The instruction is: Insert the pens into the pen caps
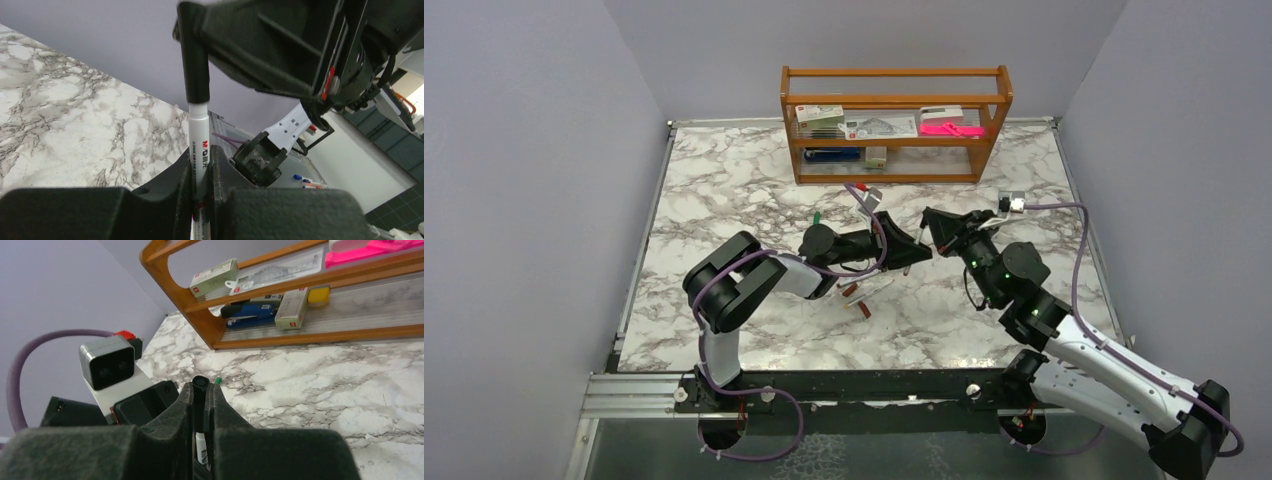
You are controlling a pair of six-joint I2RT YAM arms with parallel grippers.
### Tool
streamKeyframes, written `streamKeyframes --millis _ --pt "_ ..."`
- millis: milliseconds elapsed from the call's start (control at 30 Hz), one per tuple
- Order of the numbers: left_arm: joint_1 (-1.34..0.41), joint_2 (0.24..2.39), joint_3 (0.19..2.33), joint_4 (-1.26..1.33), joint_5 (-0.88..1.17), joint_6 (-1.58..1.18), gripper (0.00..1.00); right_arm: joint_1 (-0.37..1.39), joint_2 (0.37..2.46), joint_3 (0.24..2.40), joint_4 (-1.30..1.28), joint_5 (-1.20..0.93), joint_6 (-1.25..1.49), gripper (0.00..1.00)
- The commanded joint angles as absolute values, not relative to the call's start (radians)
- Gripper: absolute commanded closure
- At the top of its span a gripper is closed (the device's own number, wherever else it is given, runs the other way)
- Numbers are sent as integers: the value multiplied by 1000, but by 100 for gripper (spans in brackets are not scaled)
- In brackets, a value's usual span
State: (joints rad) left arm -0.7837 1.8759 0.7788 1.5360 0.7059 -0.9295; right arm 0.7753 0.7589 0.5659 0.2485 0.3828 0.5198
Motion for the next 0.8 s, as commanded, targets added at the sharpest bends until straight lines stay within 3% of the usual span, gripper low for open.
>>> streamKeyframes --millis 0,233,767 --pt "-760 1865 816 1761 669 -940 100 790 770 546 151 349 515 99" --pt "-748 1841 806 1752 675 -930 100 789 776 538 139 352 508 99" --pt "-722 1852 905 1753 719 -949 100 790 880 514 81 123 578 99"
